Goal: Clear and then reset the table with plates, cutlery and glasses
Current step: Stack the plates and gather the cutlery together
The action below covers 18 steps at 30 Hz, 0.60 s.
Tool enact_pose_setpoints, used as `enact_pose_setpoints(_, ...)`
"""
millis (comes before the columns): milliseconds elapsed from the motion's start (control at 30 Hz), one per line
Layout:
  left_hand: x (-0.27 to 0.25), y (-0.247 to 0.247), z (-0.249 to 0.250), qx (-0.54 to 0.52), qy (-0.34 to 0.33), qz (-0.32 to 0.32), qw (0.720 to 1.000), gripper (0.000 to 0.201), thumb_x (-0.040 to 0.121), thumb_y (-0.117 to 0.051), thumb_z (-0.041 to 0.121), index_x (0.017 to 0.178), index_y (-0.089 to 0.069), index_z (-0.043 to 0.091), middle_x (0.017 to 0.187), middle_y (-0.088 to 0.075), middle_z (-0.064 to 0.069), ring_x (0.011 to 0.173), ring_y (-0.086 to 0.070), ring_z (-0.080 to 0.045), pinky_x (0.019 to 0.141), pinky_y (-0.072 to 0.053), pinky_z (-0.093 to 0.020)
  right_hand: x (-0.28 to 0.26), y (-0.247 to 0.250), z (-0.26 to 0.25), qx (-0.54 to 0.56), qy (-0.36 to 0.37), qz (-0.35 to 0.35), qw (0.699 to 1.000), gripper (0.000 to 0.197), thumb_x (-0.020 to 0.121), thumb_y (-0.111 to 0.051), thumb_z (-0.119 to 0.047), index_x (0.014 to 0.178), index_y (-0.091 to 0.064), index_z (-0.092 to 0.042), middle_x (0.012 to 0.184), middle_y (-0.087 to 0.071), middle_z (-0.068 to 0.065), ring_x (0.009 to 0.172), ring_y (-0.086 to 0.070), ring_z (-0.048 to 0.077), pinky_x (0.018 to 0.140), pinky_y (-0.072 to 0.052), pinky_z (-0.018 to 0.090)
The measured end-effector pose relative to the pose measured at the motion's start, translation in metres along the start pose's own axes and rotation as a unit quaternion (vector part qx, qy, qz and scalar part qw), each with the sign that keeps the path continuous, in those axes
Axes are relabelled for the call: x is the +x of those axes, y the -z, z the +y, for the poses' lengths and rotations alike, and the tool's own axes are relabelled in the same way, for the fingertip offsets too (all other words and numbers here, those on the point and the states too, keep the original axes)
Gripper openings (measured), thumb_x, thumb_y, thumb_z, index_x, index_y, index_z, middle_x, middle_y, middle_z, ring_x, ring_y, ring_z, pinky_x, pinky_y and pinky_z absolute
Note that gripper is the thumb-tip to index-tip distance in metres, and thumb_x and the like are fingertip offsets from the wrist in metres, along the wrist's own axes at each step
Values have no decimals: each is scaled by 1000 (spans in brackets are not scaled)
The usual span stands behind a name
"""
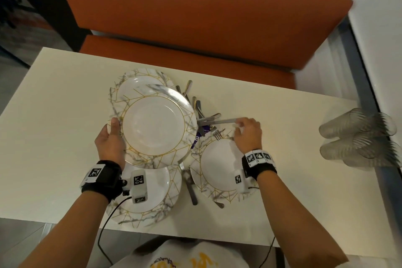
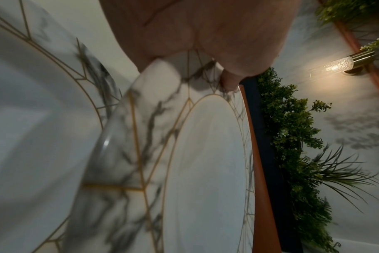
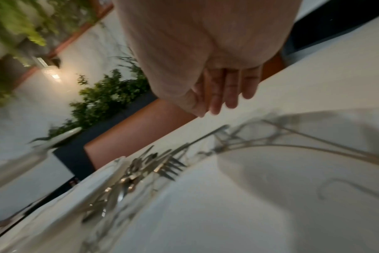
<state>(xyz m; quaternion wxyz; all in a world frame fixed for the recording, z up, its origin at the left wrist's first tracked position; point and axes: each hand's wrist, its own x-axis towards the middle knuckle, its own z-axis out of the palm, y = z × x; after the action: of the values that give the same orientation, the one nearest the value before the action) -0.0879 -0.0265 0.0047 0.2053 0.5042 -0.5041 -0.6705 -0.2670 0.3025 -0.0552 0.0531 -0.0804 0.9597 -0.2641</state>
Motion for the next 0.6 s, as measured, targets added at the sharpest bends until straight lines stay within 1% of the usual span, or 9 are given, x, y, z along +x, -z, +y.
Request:
enact_pose_setpoints(33, -2, -2, 0, -4, -2, -5, 1000, 19, 105, -58, 36, 113, -68, 23, 111, -72, 6, 106, -67, -13, 93, -51, -25, -11, 3, 11, -20, -59, 10, 998, 26, 88, -65, -16, 113, -66, -19, 114, -61, 7, 112, -50, 29, 96, -46, 45)
enact_pose_setpoints(100, -2, -7, -2, -7, 1, -2, 1000, 35, 104, -58, 37, 130, -64, 15, 126, -68, 2, 117, -62, -13, 98, -47, -25, -31, 6, 31, -52, -168, -9, 984, 34, 89, -66, -31, 121, -60, -18, 125, -54, 13, 119, -46, 36, 99, -44, 46)
enact_pose_setpoints(167, -3, -9, -5, -2, 1, -6, 1000, 48, 103, -59, 39, 142, -57, 10, 133, -63, 3, 121, -60, -13, 104, -45, -27, -48, 5, 45, -52, -222, -47, 972, 42, 90, -65, -40, 125, -57, -18, 128, -52, 14, 122, -45, 37, 100, -44, 47)
enact_pose_setpoints(233, -1, -11, -9, 2, 4, -14, 1000, 58, 98, -64, 46, 144, -56, 10, 134, -65, 2, 126, -61, -17, 111, -45, -33, -59, 2, 56, -24, -229, -68, 971, 45, 90, -68, -39, 127, -57, -15, 127, -55, 13, 122, -48, 36, 100, -46, 46)
enact_pose_setpoints(300, -3, -13, -12, 4, 6, -22, 1000, 62, 98, -65, 47, 146, -53, 10, 133, -63, 5, 127, -59, -16, 111, -45, -31, -66, 3, 61, 34, -222, -69, 972, 44, 89, -71, -30, 127, -57, -12, 123, -61, 12, 116, -56, 33, 97, -48, 41)
enact_pose_setpoints(400, -12, -20, -12, 6, 12, -25, 1000, 56, 104, -59, 37, 149, -48, 7, 118, -59, 10, 120, -56, -12, 94, -46, -21, -75, 14, 62, 94, -220, -73, 968, 39, 91, -71, -18, 127, -59, -10, 118, -67, 10, 106, -63, 28, 89, -47, 28)
enact_pose_setpoints(467, -21, -22, -9, 6, 6, -34, 999, 52, 105, -57, 35, 148, -49, 6, 111, -58, 13, 118, -57, -12, 86, -46, -18, -79, 22, 61, 103, -219, -81, 967, 43, 93, -69, -17, 134, -59, -11, 128, -65, 10, 115, -61, 29, 97, -46, 29)
enact_pose_setpoints(533, -26, -22, -10, 7, 3, -41, 999, 51, 105, -57, 34, 148, -49, 7, 111, -58, 14, 117, -59, -13, 86, -46, -19, -82, 32, 61, 100, -219, -87, 967, 49, 95, -67, -18, 142, -55, -11, 140, -59, 10, 126, -56, 29, 107, -41, 30)
enact_pose_setpoints(600, -26, -20, -11, 17, 0, -42, 999, 47, 105, -57, 35, 144, -53, 10, 109, -60, 15, 115, -61, -13, 84, -48, -20, -82, 45, 61, 100, -223, -85, 966, 50, 96, -66, -17, 144, -54, -12, 143, -56, 11, 130, -53, 29, 111, -38, 29)
